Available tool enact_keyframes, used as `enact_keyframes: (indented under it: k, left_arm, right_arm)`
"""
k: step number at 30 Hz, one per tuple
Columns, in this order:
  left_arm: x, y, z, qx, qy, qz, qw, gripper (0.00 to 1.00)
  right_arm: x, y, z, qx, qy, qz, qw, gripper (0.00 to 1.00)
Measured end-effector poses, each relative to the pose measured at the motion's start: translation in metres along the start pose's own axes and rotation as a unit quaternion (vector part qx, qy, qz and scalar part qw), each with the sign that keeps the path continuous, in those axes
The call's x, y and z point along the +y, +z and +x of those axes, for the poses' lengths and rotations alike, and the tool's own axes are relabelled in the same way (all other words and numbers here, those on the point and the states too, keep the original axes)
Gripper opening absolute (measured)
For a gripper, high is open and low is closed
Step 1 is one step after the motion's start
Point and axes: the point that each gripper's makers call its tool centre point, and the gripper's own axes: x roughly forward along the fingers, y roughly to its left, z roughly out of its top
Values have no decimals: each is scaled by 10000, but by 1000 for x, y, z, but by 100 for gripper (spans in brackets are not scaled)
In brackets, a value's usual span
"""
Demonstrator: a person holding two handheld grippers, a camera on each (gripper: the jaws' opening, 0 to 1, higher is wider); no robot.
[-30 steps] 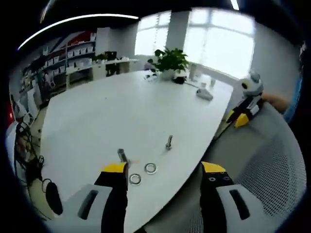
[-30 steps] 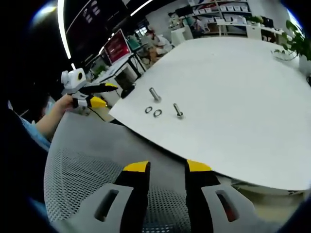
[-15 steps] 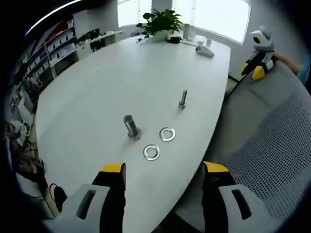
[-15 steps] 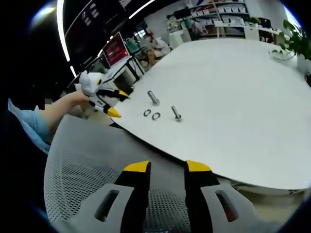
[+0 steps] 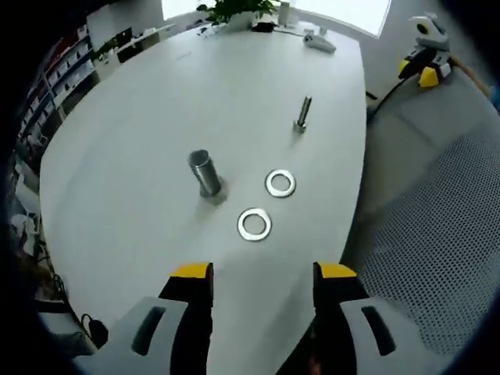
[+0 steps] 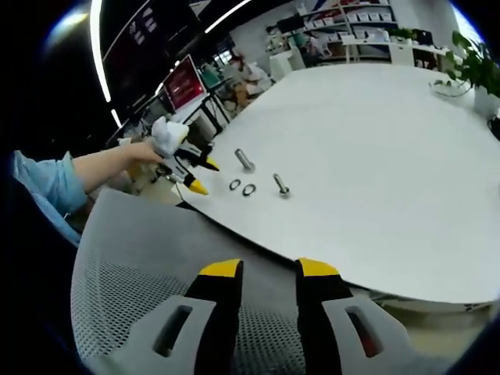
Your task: Place the washer onto the threaded stud by aligning its center hole with the stud, sliding it down to the base, and recovering from edge contact or off-axis alignment until the washer reaches the visible bottom stop.
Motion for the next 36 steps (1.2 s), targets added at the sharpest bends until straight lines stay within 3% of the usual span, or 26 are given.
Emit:
enact_keyframes:
  k: [4, 10, 13, 21, 25, 36]
  left_arm:
    - [6, -12, 11, 507, 7, 245, 9984, 49]
    - [11, -25, 18, 969, 148, 612, 9933, 46]
    - [13, -20, 20, 1019, 201, 524, 9932, 47]
    - [12, -20, 21, 1636, 242, 537, 9848, 47]
    - [12, -21, 21, 1664, 243, 524, 9844, 48]
    - [16, -20, 20, 1302, 195, 601, 9895, 52]
  right_arm:
    - [-11, 5, -5, -201, -363, 77, 9991, 27]
    - [-10, -1, -4, -27, -321, 99, 9994, 27]
    - [-9, -1, -4, -41, -287, 144, 9995, 27]
    - [-9, -2, -4, -7, -273, 167, 9995, 27]
    - [-9, -1, -3, -35, -249, 146, 9996, 27]
    - [-8, 1, -3, -75, -207, 138, 9997, 27]
